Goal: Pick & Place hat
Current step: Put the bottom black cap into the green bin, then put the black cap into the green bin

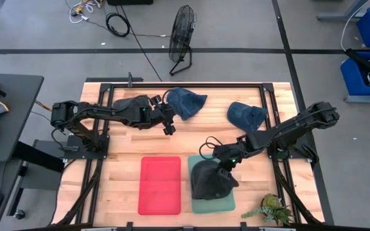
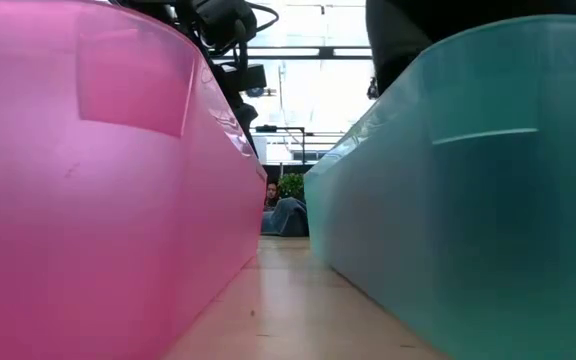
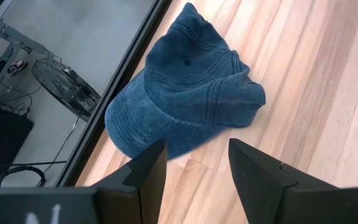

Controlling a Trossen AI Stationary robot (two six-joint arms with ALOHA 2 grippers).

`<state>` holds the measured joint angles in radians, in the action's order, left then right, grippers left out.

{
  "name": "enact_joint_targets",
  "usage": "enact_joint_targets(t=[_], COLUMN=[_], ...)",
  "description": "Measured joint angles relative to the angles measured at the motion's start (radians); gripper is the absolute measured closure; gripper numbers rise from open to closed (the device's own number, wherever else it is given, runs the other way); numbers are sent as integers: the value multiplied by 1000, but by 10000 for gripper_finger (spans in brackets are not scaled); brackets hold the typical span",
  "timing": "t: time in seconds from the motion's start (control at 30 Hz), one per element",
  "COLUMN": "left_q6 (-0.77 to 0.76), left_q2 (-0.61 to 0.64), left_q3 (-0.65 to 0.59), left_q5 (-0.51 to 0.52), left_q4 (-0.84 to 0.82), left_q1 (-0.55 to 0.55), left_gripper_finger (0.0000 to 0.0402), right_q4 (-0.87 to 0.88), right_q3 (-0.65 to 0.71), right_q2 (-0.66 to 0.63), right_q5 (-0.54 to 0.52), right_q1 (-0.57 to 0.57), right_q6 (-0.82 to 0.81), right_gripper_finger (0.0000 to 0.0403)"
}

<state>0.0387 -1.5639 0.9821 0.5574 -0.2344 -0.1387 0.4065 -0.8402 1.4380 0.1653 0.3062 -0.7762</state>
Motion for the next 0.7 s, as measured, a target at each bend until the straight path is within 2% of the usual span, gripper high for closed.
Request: enact_joint_targets(t=[0.2,0.37,0.53,0.7], left_q6=[1,34,37,26], left_q2=[0,0,9,68], left_q3=[0,0,0,0], left_q5=[0,0,0,1], left_q4=[0,-5,-50,-160], left_q1=[0,0,1,0], left_gripper_finger=[225,225,225,225], right_q4=[-7,-7,25,218], right_q3=[0,-42,-131,-257], right_q2=[-1,-6,-6,-7], right_q5=[-25,42,63,60], right_q1=[-7,-10,-12,-20], right_q6=[19,98,262,423], right_gripper_finger=[291,251,234,233])
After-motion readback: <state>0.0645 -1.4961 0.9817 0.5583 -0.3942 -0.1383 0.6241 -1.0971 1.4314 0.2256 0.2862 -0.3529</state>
